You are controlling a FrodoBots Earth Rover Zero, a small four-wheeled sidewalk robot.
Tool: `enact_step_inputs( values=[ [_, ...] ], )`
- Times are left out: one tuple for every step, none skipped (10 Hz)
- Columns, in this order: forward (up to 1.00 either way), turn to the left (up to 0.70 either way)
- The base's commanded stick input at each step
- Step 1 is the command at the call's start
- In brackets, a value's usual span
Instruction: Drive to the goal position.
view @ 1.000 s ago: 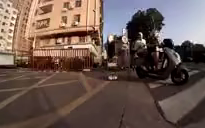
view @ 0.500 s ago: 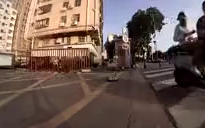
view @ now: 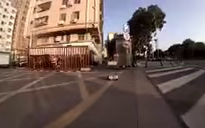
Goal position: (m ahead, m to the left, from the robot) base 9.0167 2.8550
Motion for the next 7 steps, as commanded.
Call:
enact_step_inputs(
  values=[
    [0.45,0.00],
    [0.45,0.00],
    [0.45,0.00],
    [0.45,0.00],
    [0.45,0.00],
    [0.45,0.00],
    [0.45,0.00]
  ],
)
